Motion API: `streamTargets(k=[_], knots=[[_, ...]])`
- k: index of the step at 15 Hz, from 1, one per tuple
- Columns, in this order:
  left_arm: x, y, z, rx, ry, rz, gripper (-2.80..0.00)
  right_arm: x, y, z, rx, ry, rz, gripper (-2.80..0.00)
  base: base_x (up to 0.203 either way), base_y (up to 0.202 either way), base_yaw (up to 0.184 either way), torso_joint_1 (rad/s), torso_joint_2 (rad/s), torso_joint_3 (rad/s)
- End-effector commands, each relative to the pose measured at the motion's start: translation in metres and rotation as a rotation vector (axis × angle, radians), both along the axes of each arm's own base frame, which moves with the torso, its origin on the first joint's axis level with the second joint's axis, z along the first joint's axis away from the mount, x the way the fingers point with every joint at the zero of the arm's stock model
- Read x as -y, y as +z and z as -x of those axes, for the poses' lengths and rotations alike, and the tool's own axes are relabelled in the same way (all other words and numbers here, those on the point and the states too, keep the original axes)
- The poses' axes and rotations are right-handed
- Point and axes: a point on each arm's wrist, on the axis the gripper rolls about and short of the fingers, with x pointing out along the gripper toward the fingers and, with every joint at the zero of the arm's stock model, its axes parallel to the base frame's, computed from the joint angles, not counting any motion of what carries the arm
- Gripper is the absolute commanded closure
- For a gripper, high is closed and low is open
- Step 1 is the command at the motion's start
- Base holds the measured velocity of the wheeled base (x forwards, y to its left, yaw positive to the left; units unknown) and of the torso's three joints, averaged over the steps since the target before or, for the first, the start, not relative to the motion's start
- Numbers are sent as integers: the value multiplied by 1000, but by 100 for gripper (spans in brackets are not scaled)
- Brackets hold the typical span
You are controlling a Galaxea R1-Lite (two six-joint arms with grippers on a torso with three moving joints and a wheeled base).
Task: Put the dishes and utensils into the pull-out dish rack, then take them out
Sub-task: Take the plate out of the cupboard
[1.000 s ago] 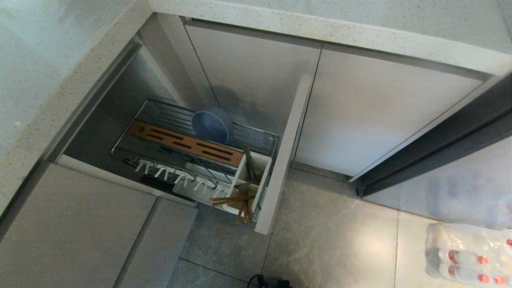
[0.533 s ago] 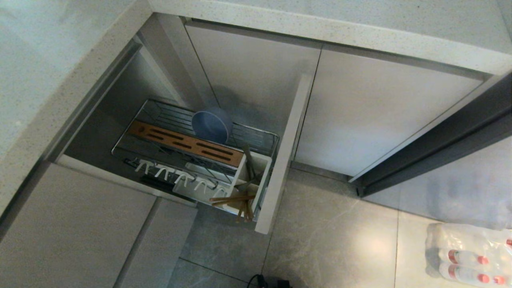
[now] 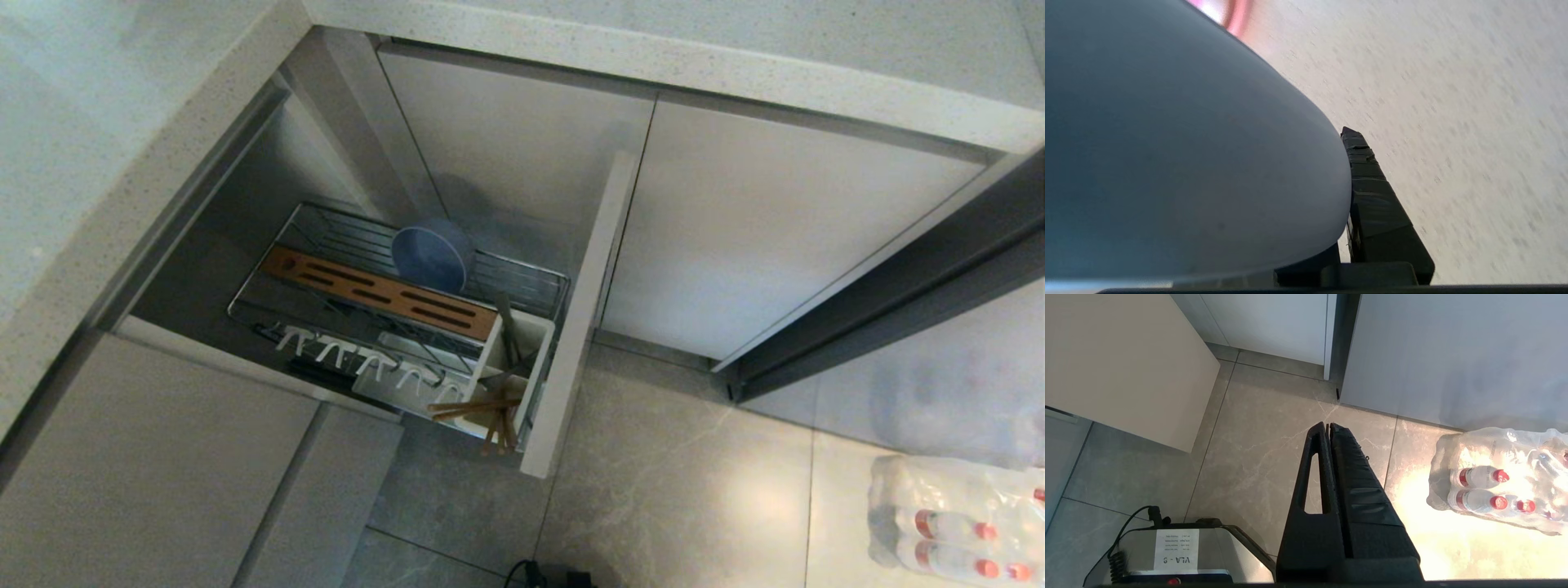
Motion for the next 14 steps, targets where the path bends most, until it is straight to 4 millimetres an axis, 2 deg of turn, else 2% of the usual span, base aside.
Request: streamTargets(k=[1, 6, 8, 12, 14], knots=[[-1, -3, 4, -19, 13, 5, 0, 0, 0, 0, -1, 0, -1, 0, 0, 0, 0, 0, 0, 0], [-6, -2, 10, -52, 26, -24, 0, 0, 0, 0, -1, 0, -1, 0, 0, 0, 0, 0, 0, 0], [-8, -4, 9, -106, 40, -77, 0, 0, 0, 0, -1, 0, -1, 0, 0, 0, 0, 0, 0, 0], [0, -6, 21, -244, 52, -63, 0, 0, 0, 0, -1, 0, -1, 0, 0, 0, 0, 0, 0, 0], [-2, -8, 22, -267, 95, -56, 0, 0, 0, 0, -1, 0, -1, 0, 0, 0, 0, 0, 0, 0]])
